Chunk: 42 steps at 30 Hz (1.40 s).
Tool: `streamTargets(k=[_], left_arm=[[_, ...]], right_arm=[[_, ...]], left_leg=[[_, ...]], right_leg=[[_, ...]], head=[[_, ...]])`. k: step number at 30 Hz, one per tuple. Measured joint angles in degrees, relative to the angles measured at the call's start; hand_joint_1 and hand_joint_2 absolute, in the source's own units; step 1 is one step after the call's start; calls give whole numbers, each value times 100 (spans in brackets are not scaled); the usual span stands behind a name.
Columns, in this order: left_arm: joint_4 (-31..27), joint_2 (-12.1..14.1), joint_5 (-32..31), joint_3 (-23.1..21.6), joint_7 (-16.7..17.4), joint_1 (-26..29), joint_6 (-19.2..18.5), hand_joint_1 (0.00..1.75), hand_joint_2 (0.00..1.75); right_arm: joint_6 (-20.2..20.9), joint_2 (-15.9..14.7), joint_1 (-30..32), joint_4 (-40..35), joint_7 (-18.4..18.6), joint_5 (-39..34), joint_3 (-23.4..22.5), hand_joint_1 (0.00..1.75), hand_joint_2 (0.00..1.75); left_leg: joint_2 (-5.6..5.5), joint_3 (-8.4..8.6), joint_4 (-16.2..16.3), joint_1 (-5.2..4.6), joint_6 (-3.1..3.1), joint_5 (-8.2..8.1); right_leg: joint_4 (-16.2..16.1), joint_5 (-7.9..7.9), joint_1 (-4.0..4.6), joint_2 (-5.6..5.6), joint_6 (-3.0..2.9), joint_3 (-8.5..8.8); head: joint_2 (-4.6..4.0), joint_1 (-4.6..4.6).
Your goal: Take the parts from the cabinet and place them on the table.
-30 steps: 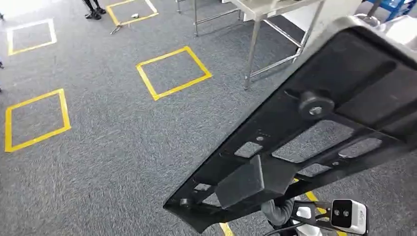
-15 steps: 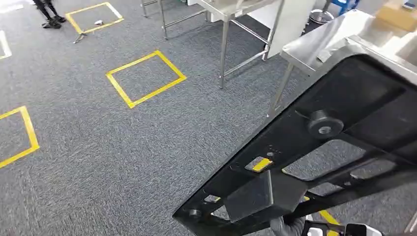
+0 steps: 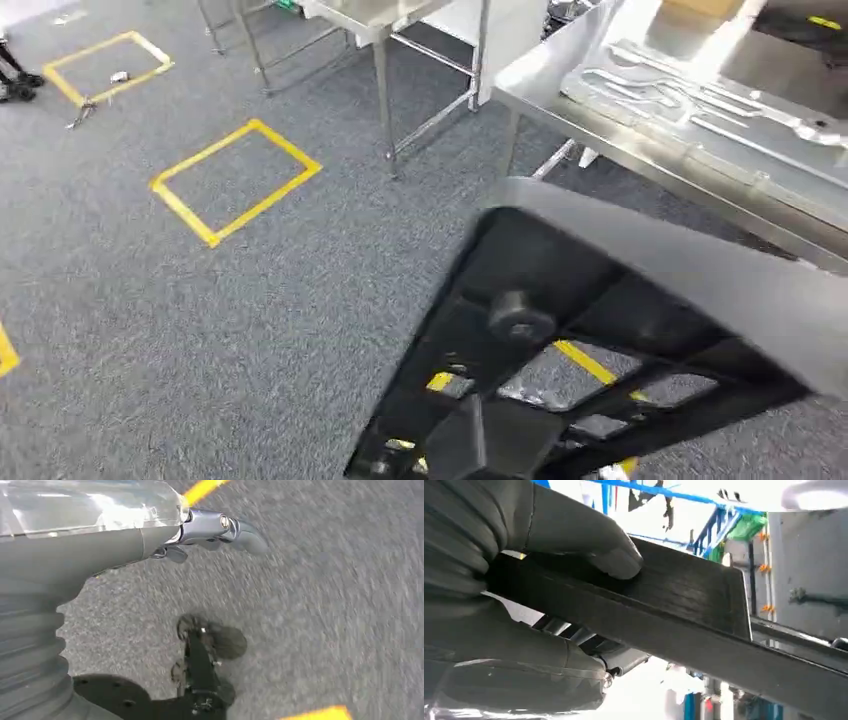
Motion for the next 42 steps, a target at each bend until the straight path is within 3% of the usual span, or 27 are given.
streamTargets(k=[2, 3, 5, 7, 8, 10, 12, 13, 14, 15, 17, 18, 19, 21, 22, 23, 24, 27, 28, 30, 32, 34, 36, 37, 38, 39, 42], left_arm=[[7, -7, 11, -26, -18, -18, -59, 0, 175], [7, -7, 24, -26, -22, -36, -72, 0, 175], [7, -9, 46, -35, -28, -50, -85, 0, 175], [7, -7, 90, -35, -28, -55, -83, 0, 175], [7, -7, 136, -33, -26, -53, -78, 0, 175], [7, -11, 233, -26, -22, -52, -52, 0, 175], [7, -15, 310, -15, 2, -67, -48, 0, 175], [13, -63, 328, -7, 15, -76, -61, 0, 175], [13, -59, 356, 9, 18, -72, -72, 0, 175], [13, -59, 361, 20, 33, -59, -85, 0, 175], [13, -59, 358, 42, 76, -27, -100, 0, 175], [13, -61, 348, 57, 87, -23, -105, 0, 175], [13, -63, 334, 64, 96, -25, -114, 0, 175], [13, -85, 287, 64, 105, -35, -127, 0, 175], [13, -96, 265, 63, 103, -42, -148, 0, 175], [13, -103, 247, 64, 103, -46, -166, 0, 175], [15, -111, 245, 63, 101, -49, -181, 0, 175], [15, -120, 240, 63, 103, -73, -203, 0, 175], [15, -122, 240, 63, 103, -96, -203, 0, 175], [15, -129, 243, 63, 105, -109, -177, 0, 175], [15, -142, 234, 63, 120, -96, -159, 0, 175], [15, -151, 216, 63, 138, -73, -153, 0, 175], [15, -151, 177, 61, 157, -86, -166, 0, 175], [15, -149, 162, 61, 175, -95, -175, 0, 175], [15, -146, 151, 59, 184, -100, -188, 0, 175], [15, -142, 131, 57, 195, -102, -199, 0, 175], [15, -142, 122, 46, 216, -122, -221, 0, 175]], right_arm=[[33, -7, -769, 553, 7, -73, 337, 175, 175], [28, -7, -1047, 765, 13, -147, 474, 175, 175], [-2, -9, -1485, 1132, 18, -260, 712, 175, 175], [-39, -11, -1780, 1333, 20, -306, 918, 175, 175], [-39, -11, -1895, 1396, 22, -326, 1001, 175, 175], [-59, -7, -2085, 1524, 26, -400, 1166, 175, 175], [-162, -7, -2203, 1571, 50, -503, 1230, 175, 175], [-221, -9, -2258, 1579, 57, -540, 1237, 175, 175], [-317, -11, -2322, 1586, 61, -584, 1237, 175, 175], [-392, -9, -2356, 1584, 66, -606, 1237, 175, 175], [-520, -11, -2340, 1579, 90, -623, 1217, 175, 175], [-573, -15, -2327, 1571, 111, -634, 1173, 175, 175], [-603, -22, -2326, 1553, 146, -645, 1117, 175, 175], [-660, -46, -2312, 1492, 177, -658, 960, 175, 175], [-664, -68, -2295, 1451, 177, -658, 881, 175, 175], [-667, -79, -2277, 1406, 175, -649, 808, 175, 175], [-671, -87, -2258, 1374, 171, -610, 745, 175, 175], [-675, -133, -2150, 1306, 160, -584, 620, 175, 175], [-675, -147, -2114, 1271, 160, -579, 577, 175, 175], [-695, -153, -2076, 1232, 157, -544, 539, 175, 175], [-743, -144, -2000, 1230, 157, -468, 535, 175, 175], [-759, -146, -1914, 1230, 162, -415, 520, 175, 175], [-759, -146, -1880, 1190, 188, -398, 480, 175, 175], [-761, -146, -1874, 1157, 195, -398, 452, 175, 175], [-759, -146, -1867, 1116, 197, -402, 419, 175, 175], [-754, -146, -1861, 1081, 197, -404, 395, 175, 175], [-752, -155, -1778, 1000, 241, -404, 364, 175, 175]], left_leg=[[-93, -477, 925, -3, -22, -343], [-101, -608, 1128, -2, -21, -344], [-116, -454, 695, -4, 13, 31], [-324, 41, -406, -3, 80, 584], [-551, 145, -646, -4, 115, 537], [-453, 126, -674, -36, 134, 576], [-372, 130, -703, -48, 216, 610], [-282, 145, -775, 7, 268, 659], [-234, 155, -803, -5, 307, 665], [-163, 148, -803, -13, 336, 666], [-24, 139, -800, -35, 346, 654], [46, 133, -795, -38, 343, 651], [117, 135, -793, -39, 337, 645], [245, 147, -778, -38, 320, 619], [295, 161, -760, -39, 302, 597], [338, 175, -744, -54, 273, 572], [386, 172, -705, -99, 227, 542], [573, 202, -724, -95, 153, 522], [604, 210, -705, -90, 101, 480], [104, 39, -257, -41, 56, 167], [-56, -406, 677, -29, 23, -267], [-79, -676, 1163, -29, 16, -320], [-99, -432, 541, -28, 46, 154], [-174, -202, 21, -25, 68, 439], [-364, 6, -452, -17, 100, 639], [-557, 78, -614, -6, 144, 550], [-426, 90, -625, -55, 211, 559]], right_leg=[[9, 36, 20, 203, -21, -47], [14, 45, 33, 278, -18, -55], [29, 54, 44, 407, -3, -53], [51, 56, 48, 508, 16, -50], [61, 59, 66, 532, 42, -76], [68, 89, 32, 610, 119, -137], [40, 112, 14, 704, 212, -155], [102, 65, 21, 574, 222, -163], [281, -84, 59, 273, 235, -264], [644, -303, 45, 131, 251, -452], [1544, -687, 21, 29, 285, -891], [1810, -738, 11, 21, 299, -1028], [1798, -653, 1, 11, 310, -1023], [1059, -225, -4, -64, 310, -632], [496, 9, 2, -199, 288, -320], [85, 33, 39, -545, 253, -107], [51, 33, 86, -566, 205, -112], [67, 44, 111, -309, 153, -161], [21, 76, 59, -225, 106, -128], [12, 87, 27, -111, 53, -124], [14, 87, 31, 31, 27, -131], [25, 89, 36, 202, 24, -127], [43, 84, 35, 370, 32, -113], [54, 75, 34, 441, 47, -100], [59, 66, 31, 502, 61, -93], [84, 59, 65, 552, 107, -115], [53, 113, -8, 715, 230, -172]], head=[[0, 0], [0, 0], [0, 0], [0, 0], [0, 2], [0, 2], [0, 0], [0, 2], [0, 4], [0, 0], [0, 2], [0, 2], [0, 2], [0, 2], [0, 2], [0, 2], [0, 0], [0, 2], [0, 0], [0, 0], [0, 0], [0, 0], [0, 0], [0, 0], [0, 0], [0, 2], [0, 2]])
